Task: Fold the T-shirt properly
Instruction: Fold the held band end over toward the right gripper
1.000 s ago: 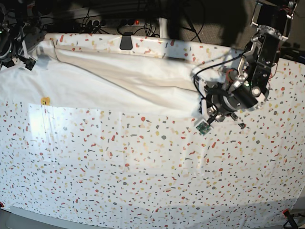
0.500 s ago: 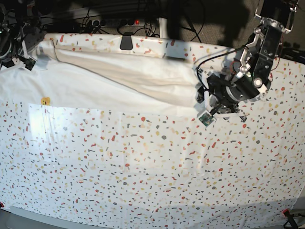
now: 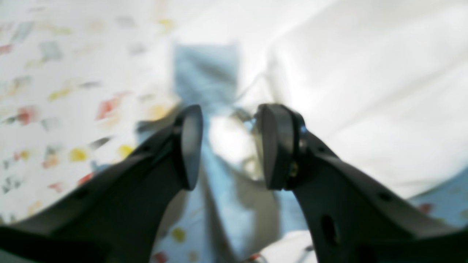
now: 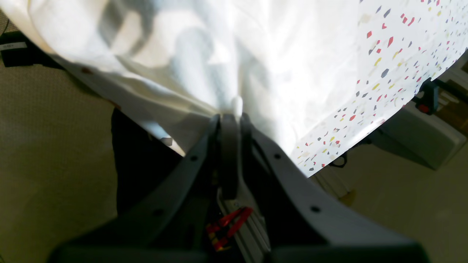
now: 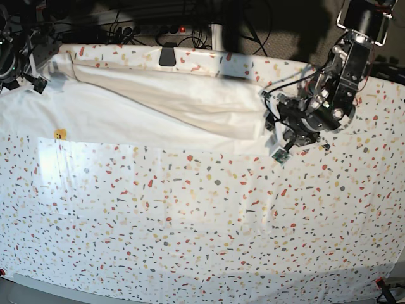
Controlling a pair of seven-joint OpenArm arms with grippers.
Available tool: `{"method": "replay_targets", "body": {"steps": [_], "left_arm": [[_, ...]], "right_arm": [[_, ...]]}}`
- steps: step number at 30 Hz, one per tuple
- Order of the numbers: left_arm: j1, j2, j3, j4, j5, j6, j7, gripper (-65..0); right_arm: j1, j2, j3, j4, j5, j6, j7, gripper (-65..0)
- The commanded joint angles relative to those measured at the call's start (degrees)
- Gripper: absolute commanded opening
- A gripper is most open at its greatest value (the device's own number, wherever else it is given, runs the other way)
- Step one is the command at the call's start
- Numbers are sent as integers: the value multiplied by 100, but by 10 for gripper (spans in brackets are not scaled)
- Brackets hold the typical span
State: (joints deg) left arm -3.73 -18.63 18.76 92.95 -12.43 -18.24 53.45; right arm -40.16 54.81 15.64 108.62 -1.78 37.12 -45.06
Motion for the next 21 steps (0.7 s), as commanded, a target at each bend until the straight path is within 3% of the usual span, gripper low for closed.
{"method": "replay_targets", "body": {"steps": [1, 7, 13, 21], "left_arm": [[-136, -28, -33, 87, -81, 7, -127, -385], [-131, -31, -33, 90, -76, 9, -76, -387], [-85, -28, -33, 90, -79, 7, -81, -433], [-105, -28, -33, 90, -828, -120, -247, -434]], "right_arm": [[13, 125, 61, 48, -79, -118, -59, -650], [13, 125, 61, 48, -79, -118, -57, -650], [13, 122, 61, 48, -79, -118, -52, -650], [13, 125, 61, 48, -79, -118, -39, -650]]}}
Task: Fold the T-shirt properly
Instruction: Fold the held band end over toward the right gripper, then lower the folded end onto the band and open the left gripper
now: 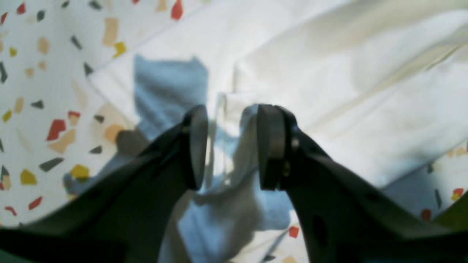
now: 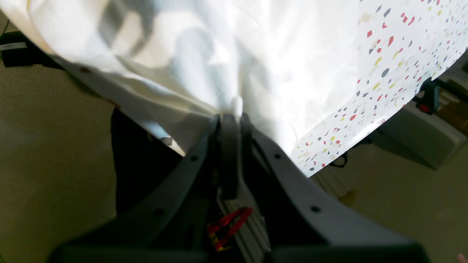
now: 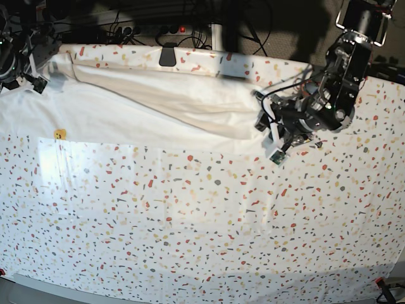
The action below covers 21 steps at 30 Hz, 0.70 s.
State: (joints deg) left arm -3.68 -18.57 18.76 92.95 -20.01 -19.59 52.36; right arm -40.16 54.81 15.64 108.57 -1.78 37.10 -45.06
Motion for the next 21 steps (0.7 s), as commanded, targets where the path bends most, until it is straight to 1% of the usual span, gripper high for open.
{"method": "replay_targets", "body": {"steps": [1, 7, 8, 9, 10, 12, 14, 21], "left_arm": [[-109, -35, -33, 90, -68, -35, -142, -434], [-107, -39, -33, 90, -66, -39, -72, -435], [-109, -39, -33, 90, -68, -105, -74, -436], [-109, -37, -33, 90, -70, -205, -74, -453], [-109, -37, -33, 90, -74, -297, -74, -487], [-109, -37, -33, 90, -155, -337, -81, -576], [-111, -37, -33, 90, -212, -334, -140, -632], [-125, -39, -33, 90, -216, -334, -258, -650]], "right_arm": [[13, 125, 61, 52, -79, -118, -42, -650], [13, 122, 61, 52, -79, -116, -39, -650], [13, 122, 61, 52, -79, -118, -42, -650], [13, 125, 61, 52, -79, -118, -42, -650], [13, 125, 61, 52, -79, -118, -42, -650], [13, 125, 61, 52, -79, -116, -42, -650], [13, 125, 61, 52, -79, -118, -42, -650], [13, 125, 61, 52, -79, -118, -37, -650]]}}
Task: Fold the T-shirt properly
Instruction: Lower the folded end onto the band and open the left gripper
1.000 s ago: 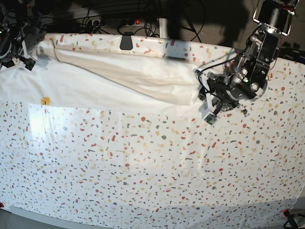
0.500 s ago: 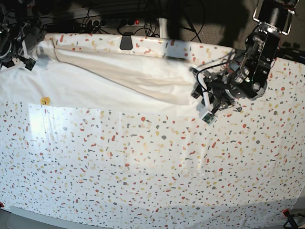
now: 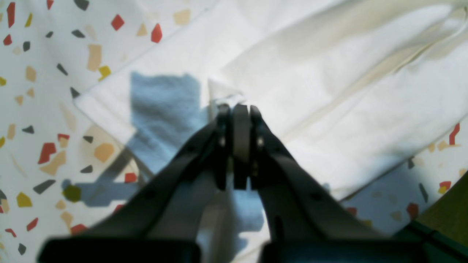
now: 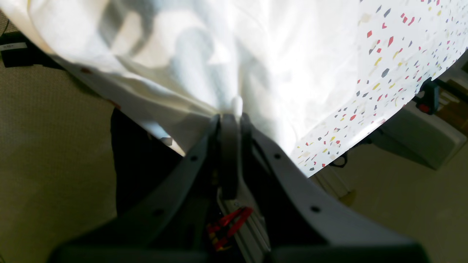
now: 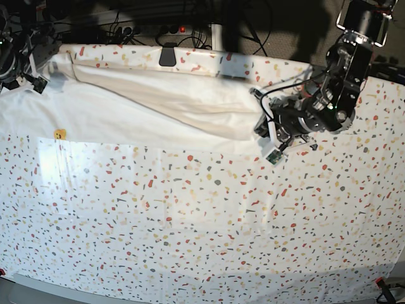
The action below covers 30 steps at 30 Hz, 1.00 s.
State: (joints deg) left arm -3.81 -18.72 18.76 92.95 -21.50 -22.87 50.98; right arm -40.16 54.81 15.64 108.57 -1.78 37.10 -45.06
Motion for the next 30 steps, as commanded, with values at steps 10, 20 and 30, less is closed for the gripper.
{"method": "replay_targets", "body": {"steps": [10, 20, 30], "left_arm": [[-96, -586, -33, 380, -72, -7, -96, -650], [-70, -1198, -33, 647, -710, -9, 79, -650], [52, -1193, -33, 647, -713, -9, 168, -650]], "right_arm": [[15, 125, 61, 52, -127, -822, -68, -650], [31, 125, 61, -227, -125, -1403, -282, -650], [31, 122, 61, -546, -81, -1508, -269, -650]]}}
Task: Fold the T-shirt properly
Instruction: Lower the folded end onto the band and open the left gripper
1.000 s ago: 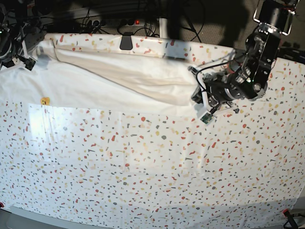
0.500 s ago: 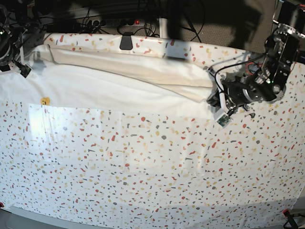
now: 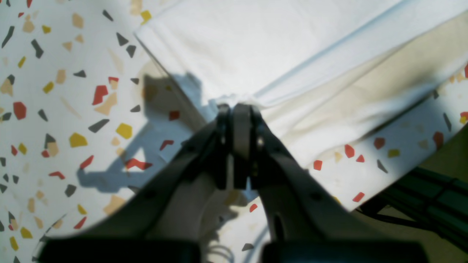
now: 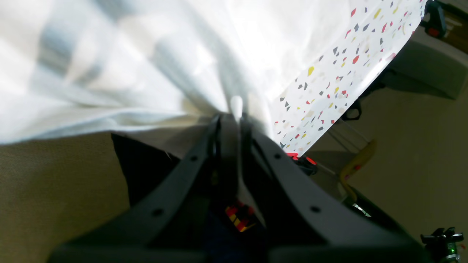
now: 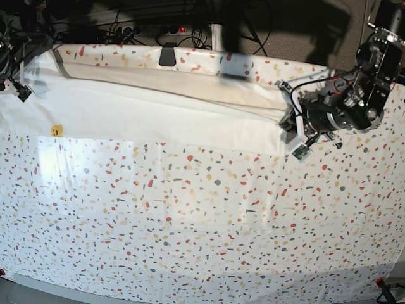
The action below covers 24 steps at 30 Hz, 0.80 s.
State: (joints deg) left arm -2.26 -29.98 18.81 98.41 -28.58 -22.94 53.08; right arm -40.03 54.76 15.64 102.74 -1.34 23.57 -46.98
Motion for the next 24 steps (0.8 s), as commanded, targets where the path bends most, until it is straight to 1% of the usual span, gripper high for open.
{"method": "replay_targets", "body": {"steps": [1, 4, 5, 6, 7, 10, 13, 16, 20, 22, 24], "left_arm": [[-103, -70, -37, 101, -2, -2, -42, -649], [-101, -68, -37, 101, -4, -2, 15, -442], [-103, -68, -37, 101, -2, 0, 87, -390], [-103, -68, -37, 101, 0, 0, 184, -355], [-103, -68, -37, 101, 2, -2, 304, -337], [-105, -70, -37, 101, 39, -2, 621, -332], [-107, -68, -37, 101, 433, 7, 564, -332], [-111, -68, -37, 101, 1014, 328, 542, -332], [-109, -68, -37, 101, 1934, 658, 564, -332], [-118, -68, -37, 101, 2149, 852, 555, -332], [-153, -66, -37, 101, 2149, 1023, 511, -332]], "right_arm": [[17, 127, 61, 37, -125, -155, -76, -650], [17, 127, 61, 37, -125, -155, -79, -650], [17, 127, 61, 37, -125, -155, -79, -650], [17, 127, 61, 37, -125, -155, -79, -650], [17, 127, 61, 37, -125, -155, -79, -650], [17, 129, 61, 37, -125, -157, -48, -650], [17, 127, 61, 37, -125, -157, 9, -650], [17, 129, 61, 37, -125, -155, 2, -650], [17, 127, 61, 37, -125, -157, 4, -650], [17, 129, 61, 37, -122, -157, 15, -650], [20, 129, 61, 37, -83, -157, 74, -650]]}}
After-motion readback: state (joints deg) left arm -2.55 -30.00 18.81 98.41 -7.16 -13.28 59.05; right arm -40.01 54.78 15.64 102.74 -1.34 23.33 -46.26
